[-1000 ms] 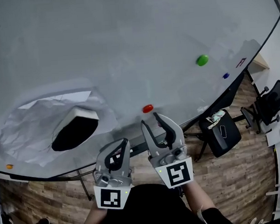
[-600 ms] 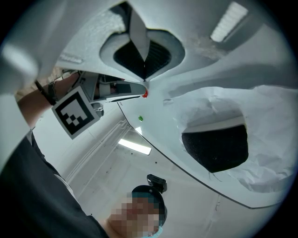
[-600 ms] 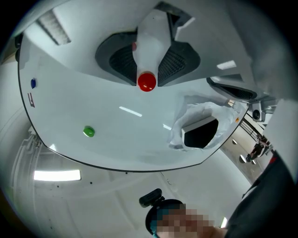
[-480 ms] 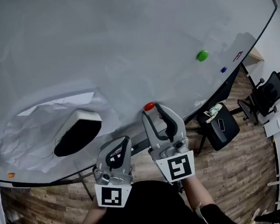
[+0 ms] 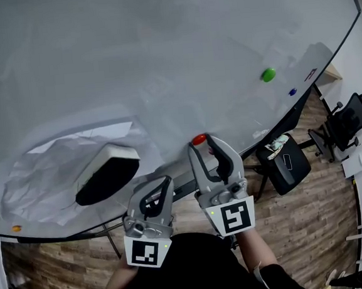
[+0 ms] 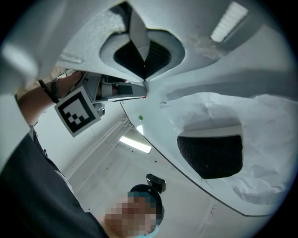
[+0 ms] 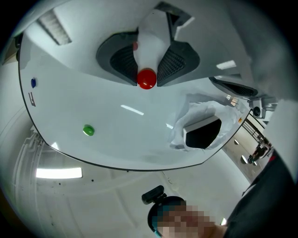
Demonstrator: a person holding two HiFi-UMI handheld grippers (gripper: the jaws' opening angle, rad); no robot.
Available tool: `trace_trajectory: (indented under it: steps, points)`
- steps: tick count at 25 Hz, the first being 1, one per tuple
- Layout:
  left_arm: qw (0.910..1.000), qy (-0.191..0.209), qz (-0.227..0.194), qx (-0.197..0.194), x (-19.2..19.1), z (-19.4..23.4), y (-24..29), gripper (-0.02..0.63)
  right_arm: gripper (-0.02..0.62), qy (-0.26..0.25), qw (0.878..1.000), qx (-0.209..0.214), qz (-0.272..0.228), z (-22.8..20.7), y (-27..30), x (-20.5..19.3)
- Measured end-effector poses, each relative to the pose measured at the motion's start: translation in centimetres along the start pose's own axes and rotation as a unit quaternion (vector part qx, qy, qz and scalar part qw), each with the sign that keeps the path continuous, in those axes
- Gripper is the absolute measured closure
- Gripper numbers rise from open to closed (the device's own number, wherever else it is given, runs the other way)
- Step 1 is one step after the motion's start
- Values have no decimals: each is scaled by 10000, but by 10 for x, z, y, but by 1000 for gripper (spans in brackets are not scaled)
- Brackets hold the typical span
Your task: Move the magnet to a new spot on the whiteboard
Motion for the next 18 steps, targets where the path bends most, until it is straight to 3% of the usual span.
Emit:
trace_trajectory:
  steps: [18]
  points:
    - [9999, 85, 102, -42, -3, 1, -1, 604, 469, 37, 10000, 33, 38, -2, 0, -1]
Point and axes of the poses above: the fingertips, and each gripper's own axes: y forward along the fingers, z to its left, x out of its top, the point moved 6 cm from there along -y, backward along the fingers, and after that the axes turned 10 degrees about -x, right-handed, at the moved point
